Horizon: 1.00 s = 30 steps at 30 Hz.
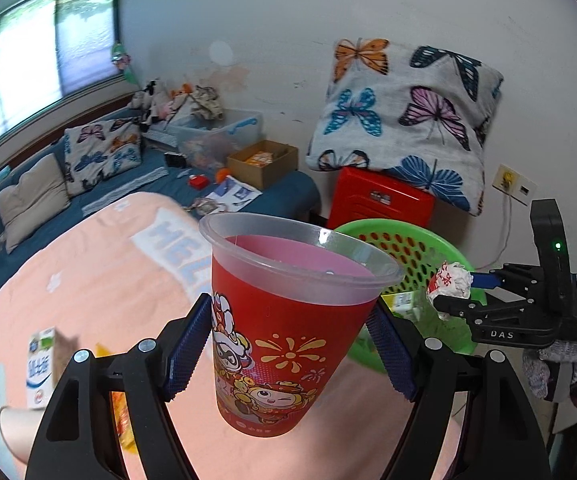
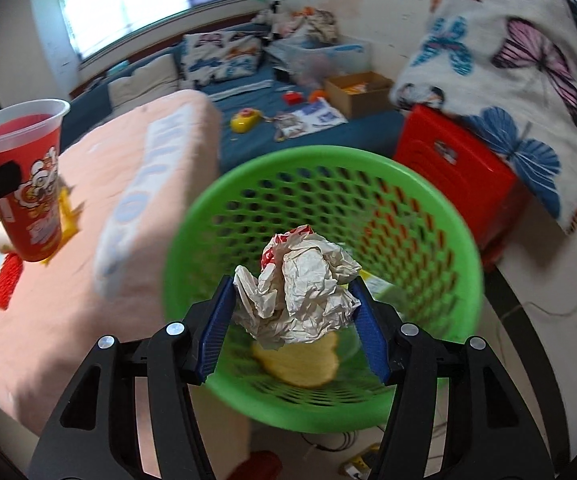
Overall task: Collect trash
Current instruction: 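Drop the tissue with the right gripper while the left gripper drops the red cup into the basket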
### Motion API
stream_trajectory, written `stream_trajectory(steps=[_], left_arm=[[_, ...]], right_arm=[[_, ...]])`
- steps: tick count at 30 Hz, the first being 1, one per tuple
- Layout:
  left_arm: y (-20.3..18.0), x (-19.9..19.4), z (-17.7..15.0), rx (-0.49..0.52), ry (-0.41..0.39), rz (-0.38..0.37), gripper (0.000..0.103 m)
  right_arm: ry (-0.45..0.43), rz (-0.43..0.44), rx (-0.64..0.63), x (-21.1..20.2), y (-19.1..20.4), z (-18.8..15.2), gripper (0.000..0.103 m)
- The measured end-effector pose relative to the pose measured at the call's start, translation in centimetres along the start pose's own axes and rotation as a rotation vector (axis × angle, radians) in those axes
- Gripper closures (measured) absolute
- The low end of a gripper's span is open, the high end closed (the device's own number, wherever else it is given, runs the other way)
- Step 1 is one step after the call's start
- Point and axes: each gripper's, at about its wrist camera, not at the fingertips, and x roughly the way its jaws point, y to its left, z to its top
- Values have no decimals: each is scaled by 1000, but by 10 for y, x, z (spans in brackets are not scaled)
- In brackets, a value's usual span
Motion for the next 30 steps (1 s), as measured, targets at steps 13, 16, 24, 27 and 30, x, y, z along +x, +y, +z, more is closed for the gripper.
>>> stream_trajectory(steps=[13, 16, 24, 27, 30], left_arm=[[-49, 46, 21, 43, 46, -72, 29], [-55, 56, 23, 30, 60, -90, 29], [-72, 78, 17, 29, 114, -117, 28], [-75, 82, 15, 25, 134, -136, 28], [-78, 85, 13, 21, 147, -144, 27]], right_arm=[[-11, -47, 46, -7, -30, -13, 32], [-20, -46, 54, -12, -33, -14, 32], [-22, -39, 63, -19, -38, -23, 32], [-20, -35, 68, -20, -39, -26, 32], [-23, -29, 71, -22, -39, -28, 32]])
